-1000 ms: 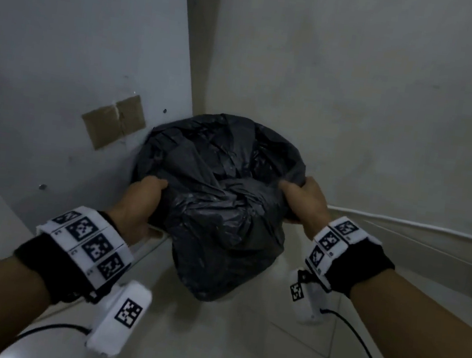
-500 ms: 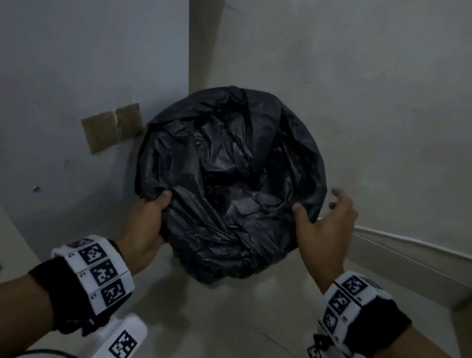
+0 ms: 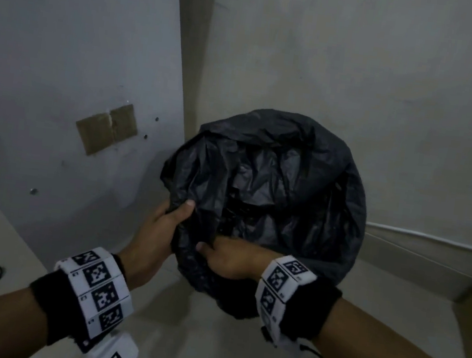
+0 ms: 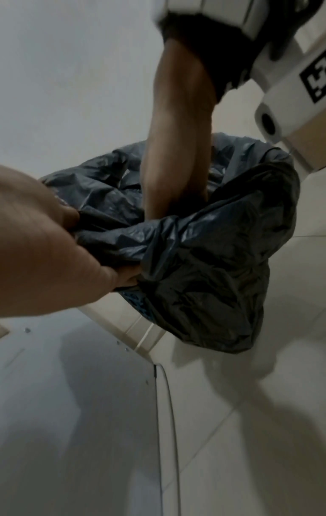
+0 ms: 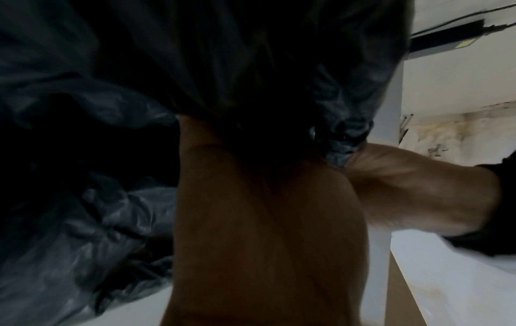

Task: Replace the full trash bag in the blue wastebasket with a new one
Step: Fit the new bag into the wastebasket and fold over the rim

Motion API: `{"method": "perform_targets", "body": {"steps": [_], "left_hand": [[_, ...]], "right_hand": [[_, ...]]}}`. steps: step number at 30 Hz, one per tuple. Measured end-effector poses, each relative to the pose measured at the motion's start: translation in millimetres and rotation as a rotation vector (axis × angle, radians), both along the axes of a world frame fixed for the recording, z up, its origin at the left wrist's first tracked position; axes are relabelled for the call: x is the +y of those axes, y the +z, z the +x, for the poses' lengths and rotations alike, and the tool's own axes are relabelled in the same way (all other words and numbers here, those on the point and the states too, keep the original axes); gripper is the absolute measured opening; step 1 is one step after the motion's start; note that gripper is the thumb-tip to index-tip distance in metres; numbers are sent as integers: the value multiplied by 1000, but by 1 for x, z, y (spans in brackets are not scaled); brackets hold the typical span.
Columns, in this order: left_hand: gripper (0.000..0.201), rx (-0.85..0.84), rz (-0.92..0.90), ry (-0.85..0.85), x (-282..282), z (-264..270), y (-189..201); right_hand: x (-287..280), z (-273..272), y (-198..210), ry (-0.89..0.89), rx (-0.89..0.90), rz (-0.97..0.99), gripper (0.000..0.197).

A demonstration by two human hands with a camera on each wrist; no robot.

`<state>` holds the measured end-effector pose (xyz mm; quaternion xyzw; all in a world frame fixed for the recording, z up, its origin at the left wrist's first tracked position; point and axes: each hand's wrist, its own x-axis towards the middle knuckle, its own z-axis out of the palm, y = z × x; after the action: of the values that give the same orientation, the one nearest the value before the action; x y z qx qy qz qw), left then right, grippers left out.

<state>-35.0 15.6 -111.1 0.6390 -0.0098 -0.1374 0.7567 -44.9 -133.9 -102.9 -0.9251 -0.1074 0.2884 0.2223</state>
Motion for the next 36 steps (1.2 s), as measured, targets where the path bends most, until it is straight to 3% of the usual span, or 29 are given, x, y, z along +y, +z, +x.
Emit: {"method": "perform_targets", "body": {"steps": [4,8,13,16,19,22,25,28,30,33,36], "left_hand": [[52,-14,79,-57,-3,-7,1],[43,-37,186,30,-6,-6,-5],[34,-71,199,30,1,1,-1],[25,-103,196,-11,-3,-1,6],[32,-115,172,-39,-9,-5,15],[32,-142,163,-45,-17,-9,25],[24,-196,161,-57,-22,-11,34],[25,-245,171,-39,-23,-12,38],[22,-272,194,-16,-21,-11,38],[21,-288,214,16,-19,-8,37],[25,-270,213,21,-19,-6,35]], "right_hand": [[2,-3,-10,-95,53,25,62],[-13,-6,-2,-50,134,36,67],[-45,5,22,-180,-85,5,66],[-64,13,15,-204,-113,-59,87],[-74,11,6,-148,37,-185,101],[-73,5,-11,-61,93,-333,91],[-66,-5,-39,-42,83,-330,72],[-65,-10,-49,-49,5,-337,84],[-66,-7,-39,11,-21,-369,94],[-59,-5,-2,31,133,-362,71],[-58,-6,36,-50,168,-244,60]]}}
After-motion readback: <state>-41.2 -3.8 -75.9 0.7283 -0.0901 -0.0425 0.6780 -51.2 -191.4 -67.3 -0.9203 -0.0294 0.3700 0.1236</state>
